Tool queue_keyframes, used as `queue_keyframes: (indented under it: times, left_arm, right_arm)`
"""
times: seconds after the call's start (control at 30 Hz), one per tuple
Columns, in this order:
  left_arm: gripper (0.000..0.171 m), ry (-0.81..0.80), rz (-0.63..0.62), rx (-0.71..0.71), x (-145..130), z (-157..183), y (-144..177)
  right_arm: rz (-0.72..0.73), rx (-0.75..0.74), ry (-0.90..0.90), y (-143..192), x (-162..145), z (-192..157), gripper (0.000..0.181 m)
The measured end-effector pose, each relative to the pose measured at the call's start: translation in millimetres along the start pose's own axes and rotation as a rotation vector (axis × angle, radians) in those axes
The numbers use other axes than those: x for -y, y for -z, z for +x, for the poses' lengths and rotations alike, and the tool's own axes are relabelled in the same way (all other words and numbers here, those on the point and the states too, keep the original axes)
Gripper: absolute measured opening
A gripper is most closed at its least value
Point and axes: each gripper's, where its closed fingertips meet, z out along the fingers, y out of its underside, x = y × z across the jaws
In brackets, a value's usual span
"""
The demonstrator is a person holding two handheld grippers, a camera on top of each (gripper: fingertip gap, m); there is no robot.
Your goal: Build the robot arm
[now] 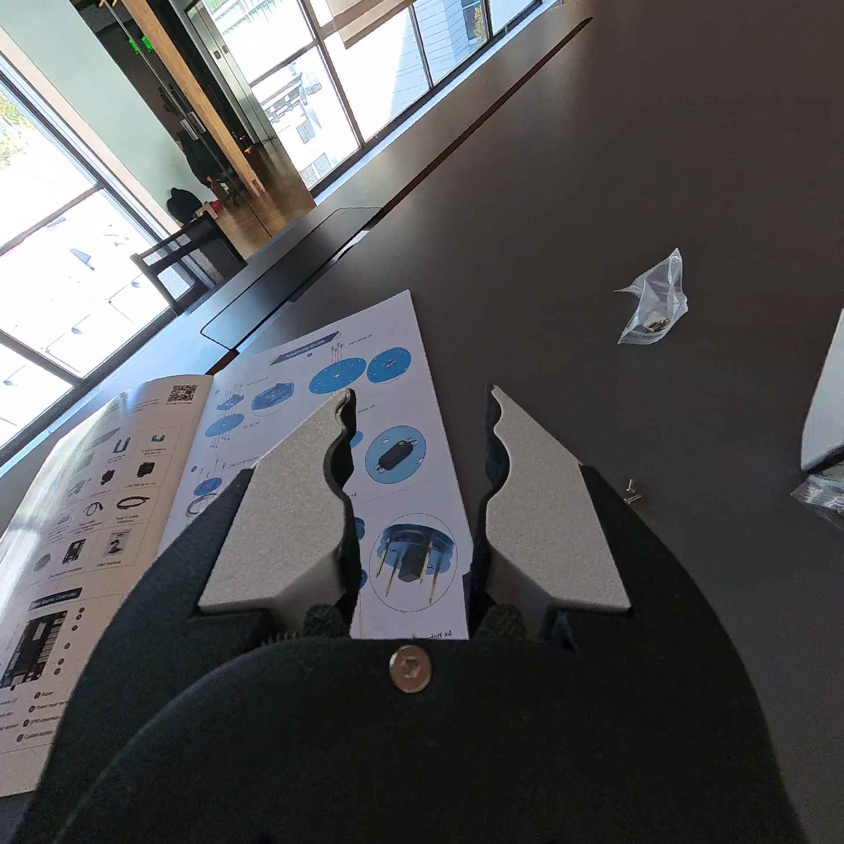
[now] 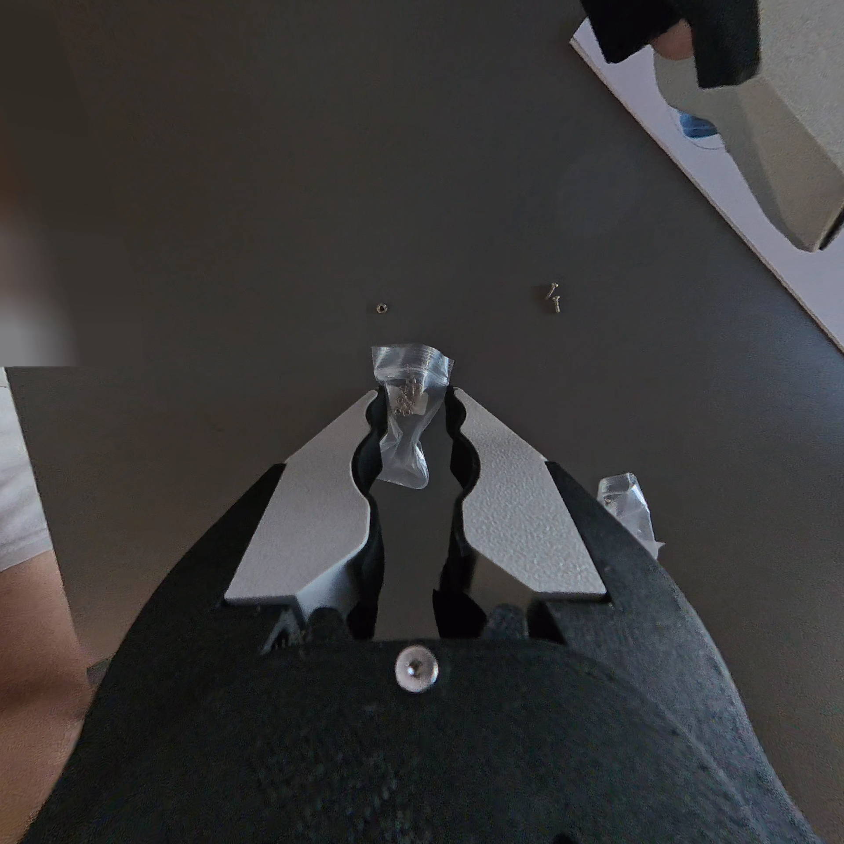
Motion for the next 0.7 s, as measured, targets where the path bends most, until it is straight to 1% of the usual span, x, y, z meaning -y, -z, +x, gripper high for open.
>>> queue_keyframes:
  times: [0.1, 0.23, 0.43, 0.5, 0.57, 0.63, 0.7]
  left_arm:
    - [0.055, -0.004, 0.002, -0.002, 0.8, 1.2, 0.1]
    - [0.054, -0.004, -0.003, -0.001, -0.3, 0.5, -0.6]
    - [0.055, -0.003, -0.001, -0.003, 0.3, 1.0, -0.4]
    - [0.054, -0.003, -0.001, -0.004, 0.1, 1.1, -0.6]
    - [0.054, -0.003, -0.004, -0.004, -0.5, 0.9, -1.1]
    - [0.054, -0.003, -0.003, -0.005, -0.4, 1.2, -1.0]
    - [0.054, -0.005, -0.004, -0.006, -0.5, 1.6, -1.1]
  right_arm:
    - [-0.036, -0.052, 0.061, 1.7, -1.8, 2.6, 0.023]
    - [-0.12, -0.139, 0.158, 3.9, -3.2, 7.6, 0.022]
    - [-0.148, -0.147, 0.143, 3.8, -0.7, 11.1, 0.022]
    - [-0.132, -0.107, 0.144, 0.7, 1.7, 5.0, 0.022]
    - [-0.141, -0.135, 0.146, 3.1, -0.6, 10.8, 0.022]
    - [-0.116, -0.103, 0.131, 1.9, 1.4, 6.9, 0.022]
    - [-0.115, -0.107, 0.139, 0.9, 1.6, 7.1, 0.022]
